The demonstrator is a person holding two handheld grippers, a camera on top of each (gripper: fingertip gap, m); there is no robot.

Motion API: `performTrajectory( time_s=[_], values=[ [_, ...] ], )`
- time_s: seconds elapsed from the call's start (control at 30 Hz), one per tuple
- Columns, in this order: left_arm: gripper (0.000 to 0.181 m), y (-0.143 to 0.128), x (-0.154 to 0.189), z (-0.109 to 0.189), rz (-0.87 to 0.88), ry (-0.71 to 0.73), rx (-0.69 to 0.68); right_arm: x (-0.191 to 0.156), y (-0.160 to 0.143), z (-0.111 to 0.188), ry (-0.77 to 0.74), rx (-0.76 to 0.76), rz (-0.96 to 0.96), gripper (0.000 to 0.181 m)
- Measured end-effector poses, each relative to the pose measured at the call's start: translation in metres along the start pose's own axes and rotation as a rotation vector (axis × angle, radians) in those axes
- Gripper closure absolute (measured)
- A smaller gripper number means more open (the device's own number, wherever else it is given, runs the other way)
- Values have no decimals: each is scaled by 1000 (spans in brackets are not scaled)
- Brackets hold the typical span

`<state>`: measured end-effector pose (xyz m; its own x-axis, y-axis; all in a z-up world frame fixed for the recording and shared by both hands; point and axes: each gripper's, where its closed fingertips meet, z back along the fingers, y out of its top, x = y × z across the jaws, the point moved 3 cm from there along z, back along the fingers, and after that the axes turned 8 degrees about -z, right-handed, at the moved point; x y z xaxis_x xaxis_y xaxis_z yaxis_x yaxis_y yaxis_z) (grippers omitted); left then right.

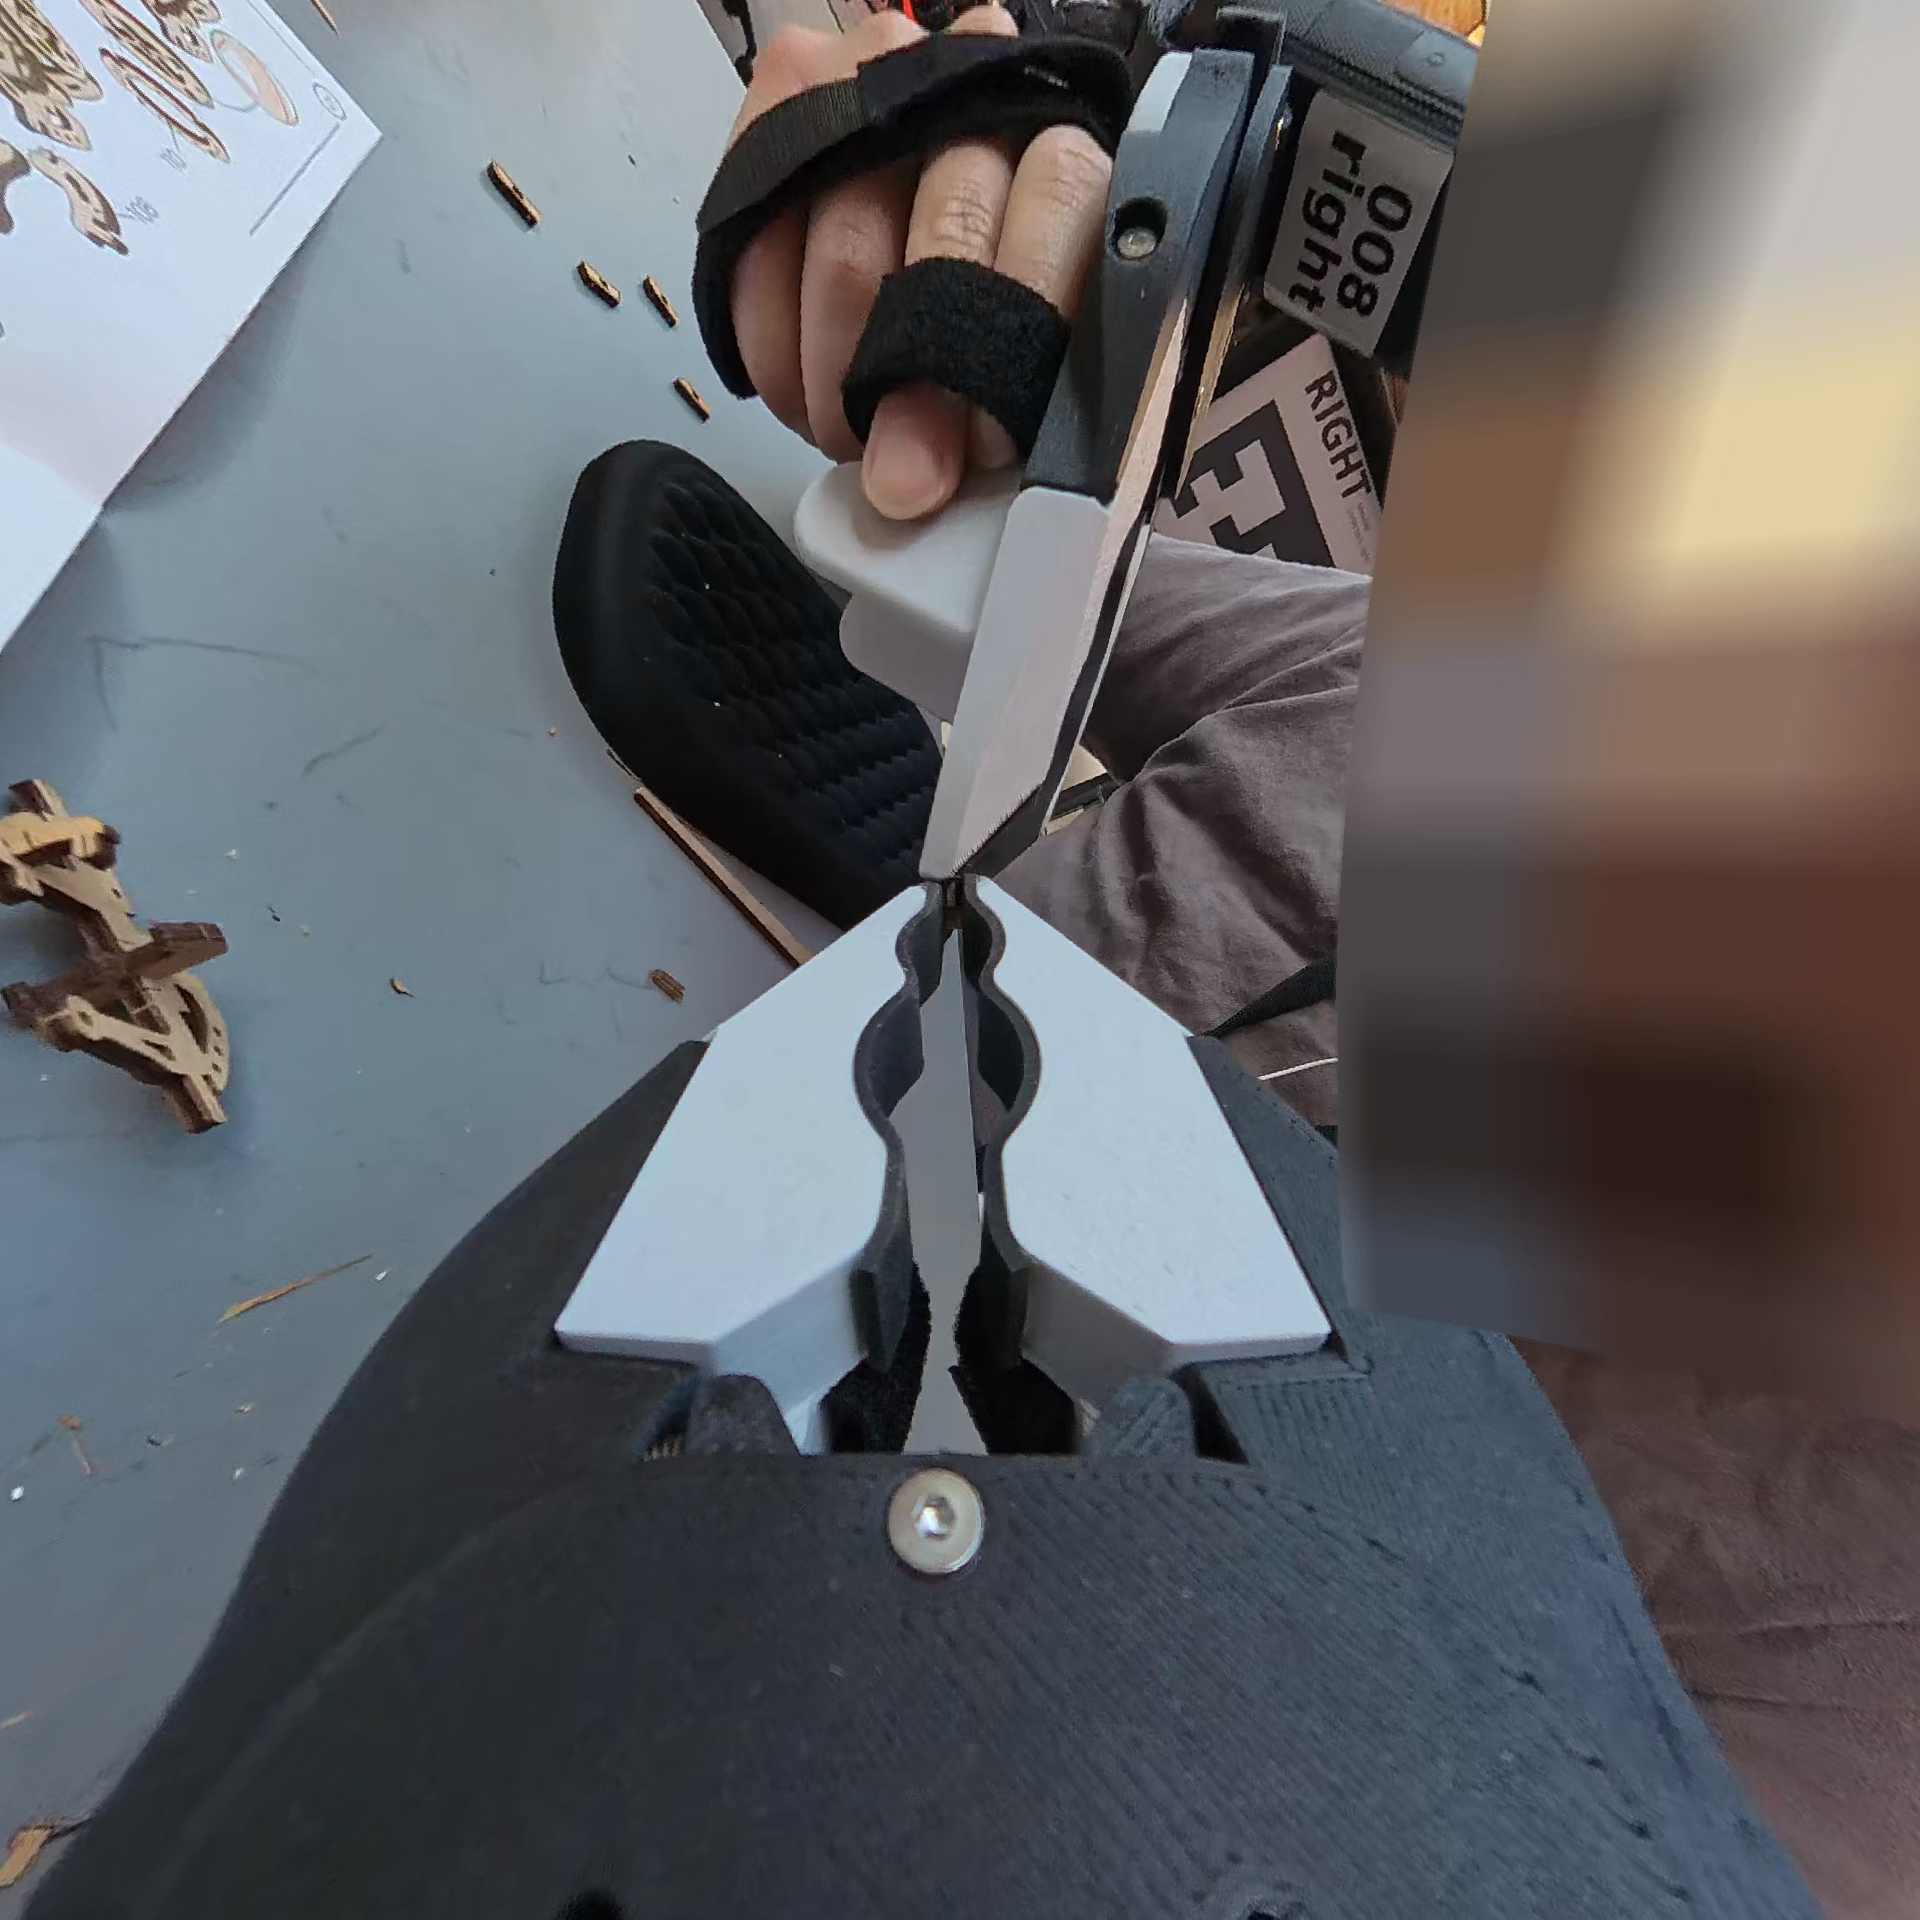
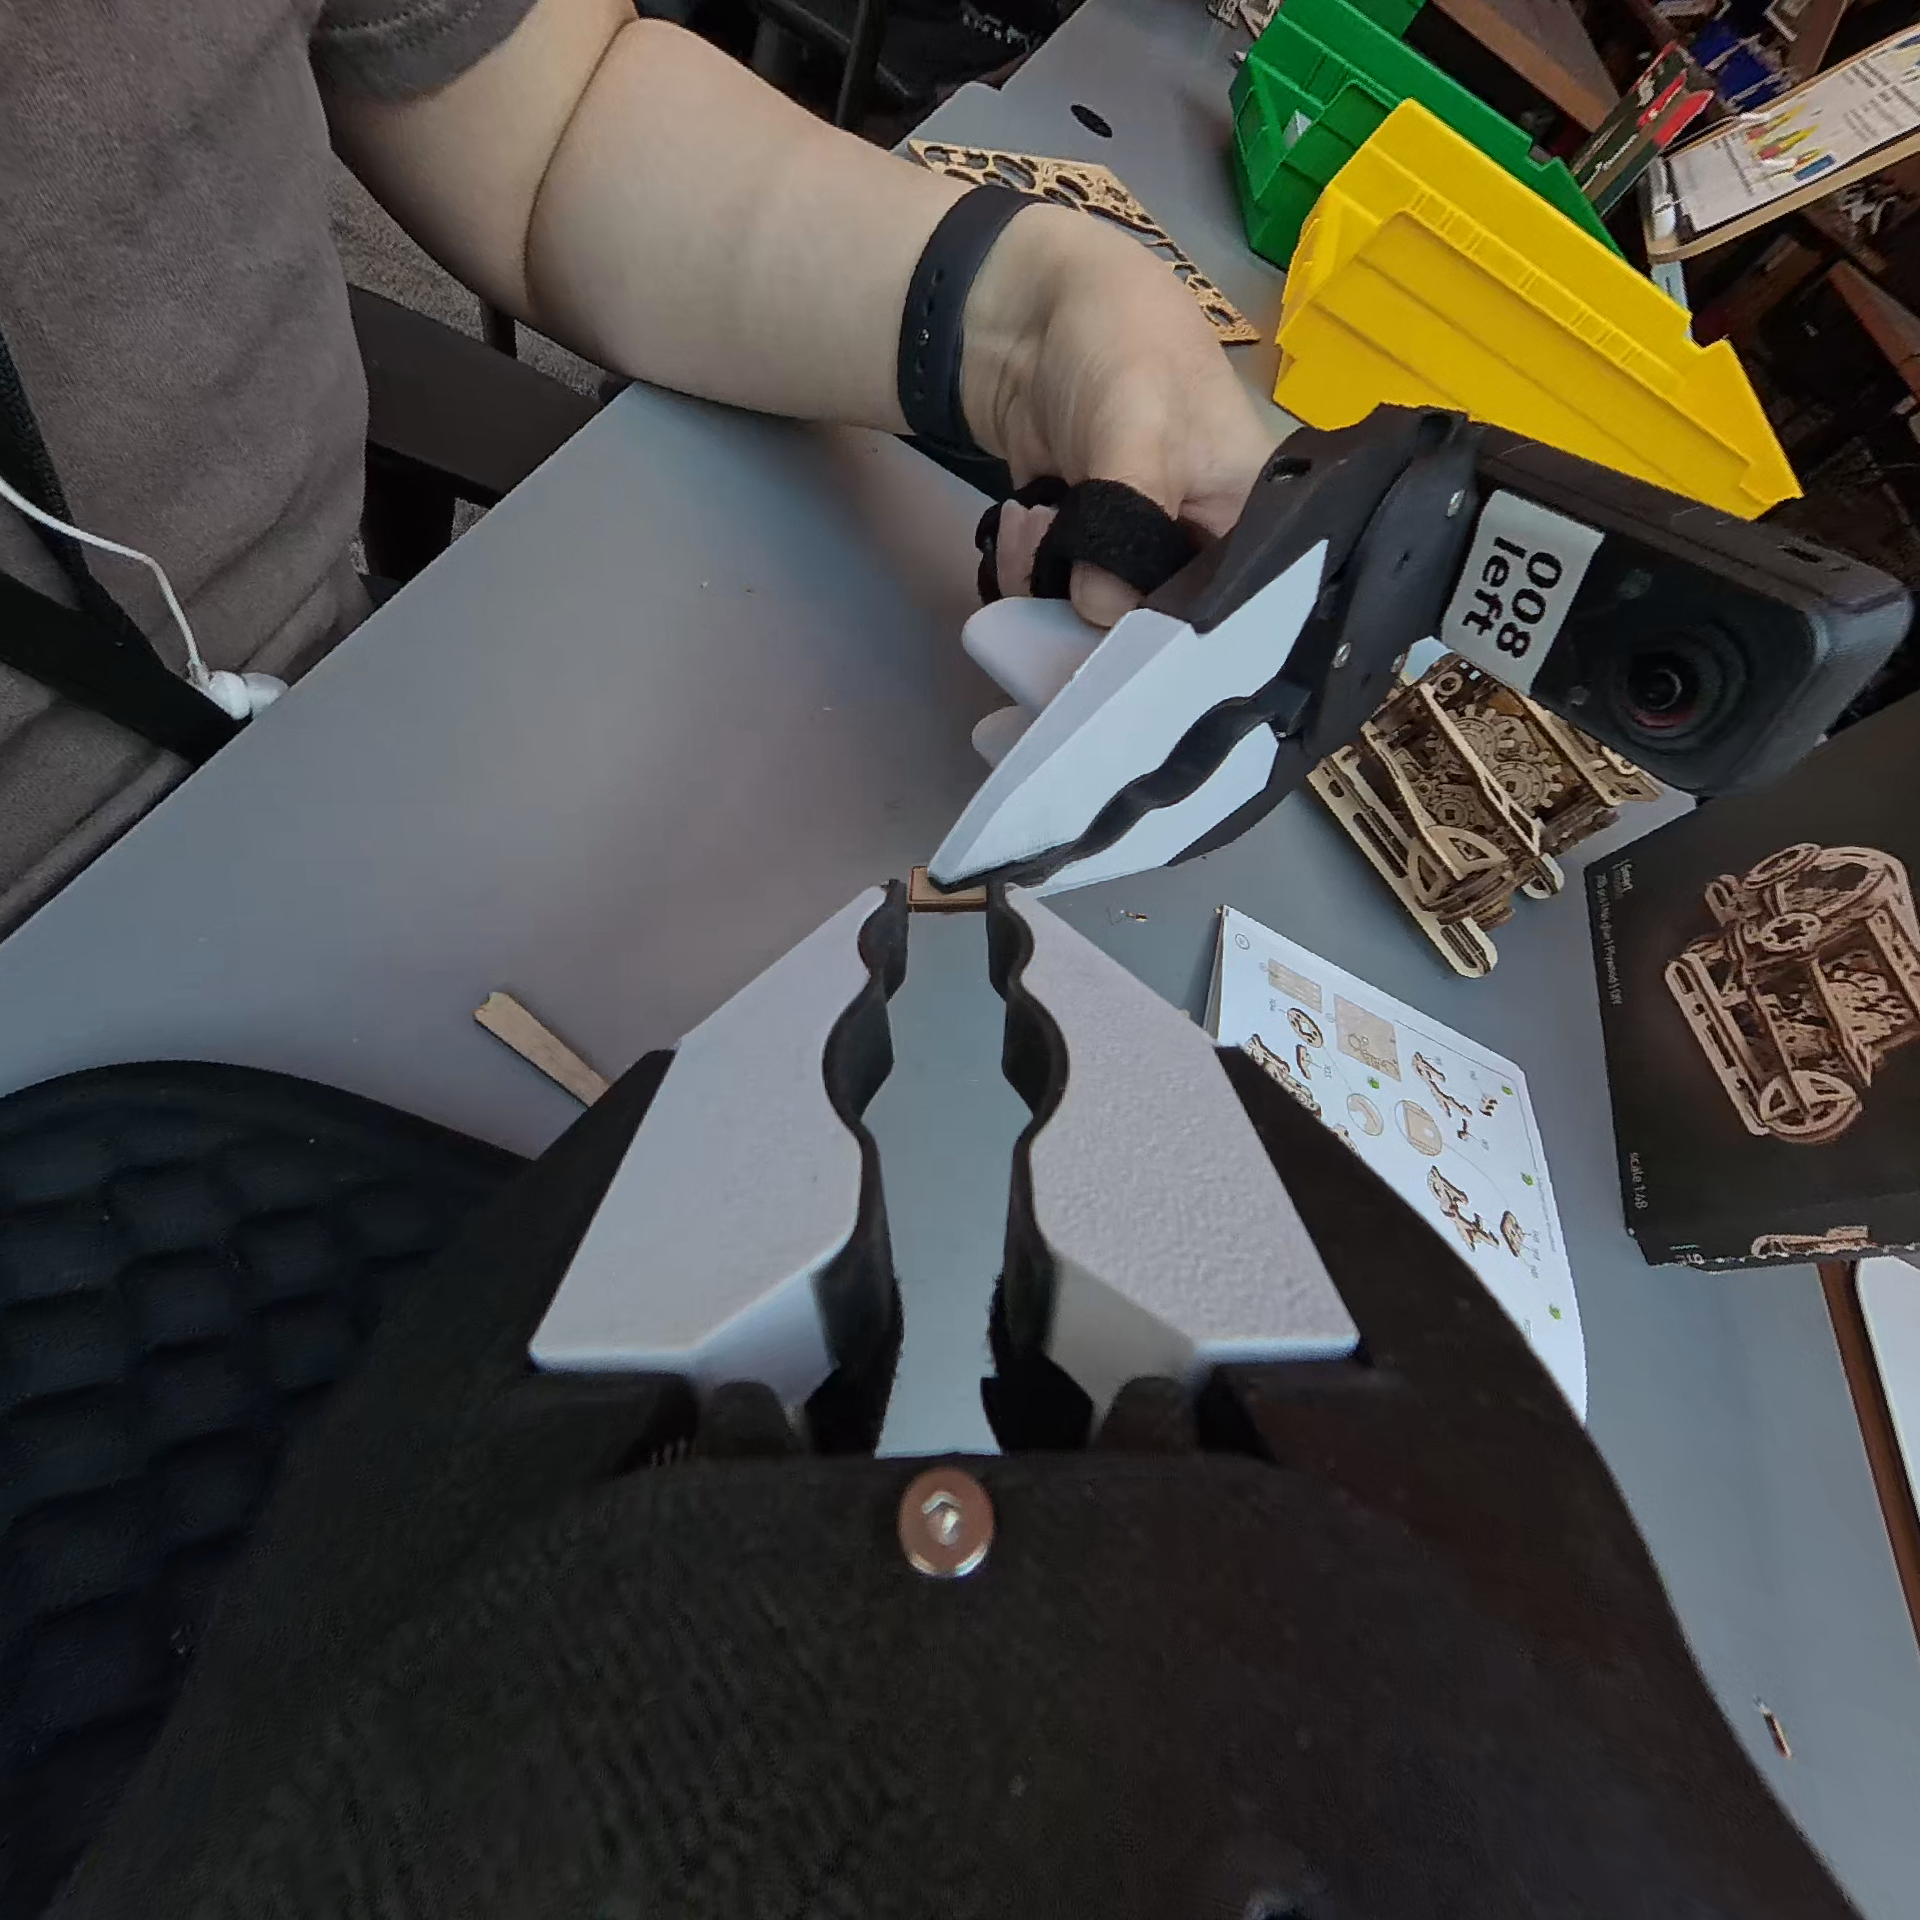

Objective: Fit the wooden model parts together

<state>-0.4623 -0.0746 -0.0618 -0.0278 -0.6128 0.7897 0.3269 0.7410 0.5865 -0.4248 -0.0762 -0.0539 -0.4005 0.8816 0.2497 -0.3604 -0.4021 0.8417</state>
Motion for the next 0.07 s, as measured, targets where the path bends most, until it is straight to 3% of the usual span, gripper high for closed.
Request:
performTrajectory(
  time_s=[0.07],
  values=[
    [181, 4, -2, 4, 6, 0, 36, 5, -1, 1, -30, 18, -38, 168]
  ],
)
